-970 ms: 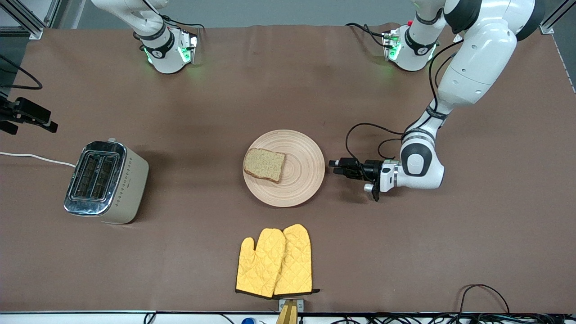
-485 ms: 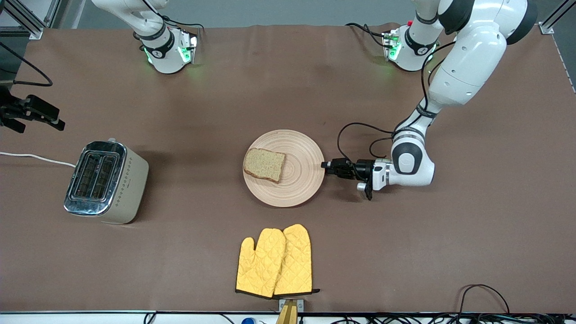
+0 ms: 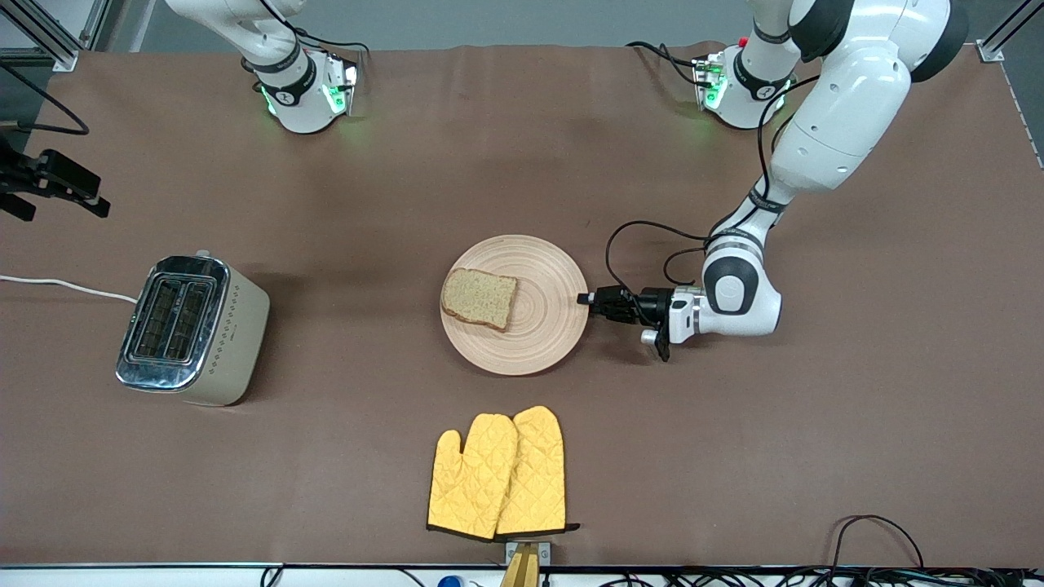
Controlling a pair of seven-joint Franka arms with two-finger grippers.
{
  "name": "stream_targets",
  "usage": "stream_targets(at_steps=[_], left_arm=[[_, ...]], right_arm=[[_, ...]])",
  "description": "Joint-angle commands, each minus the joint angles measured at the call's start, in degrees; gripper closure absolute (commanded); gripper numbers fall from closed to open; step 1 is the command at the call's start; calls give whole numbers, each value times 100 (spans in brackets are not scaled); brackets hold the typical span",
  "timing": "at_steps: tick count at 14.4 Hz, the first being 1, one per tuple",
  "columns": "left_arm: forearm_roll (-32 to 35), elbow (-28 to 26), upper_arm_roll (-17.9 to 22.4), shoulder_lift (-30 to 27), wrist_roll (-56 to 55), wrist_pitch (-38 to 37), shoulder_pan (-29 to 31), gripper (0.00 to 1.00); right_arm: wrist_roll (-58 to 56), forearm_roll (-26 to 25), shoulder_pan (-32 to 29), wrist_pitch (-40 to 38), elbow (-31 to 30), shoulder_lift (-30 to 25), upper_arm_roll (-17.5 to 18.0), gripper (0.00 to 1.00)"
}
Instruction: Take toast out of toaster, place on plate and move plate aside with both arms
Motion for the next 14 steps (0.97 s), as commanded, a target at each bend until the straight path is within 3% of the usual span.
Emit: stream_targets(at_steps=[1, 14], left_arm=[[-113, -15, -7, 7, 99, 56, -1, 68], [-122, 3, -16, -28, 37, 91, -1, 94]], right_arm=[[10, -16, -17, -108, 201, 84, -11, 0], [-78, -69, -17, -72, 317, 84, -2, 0]])
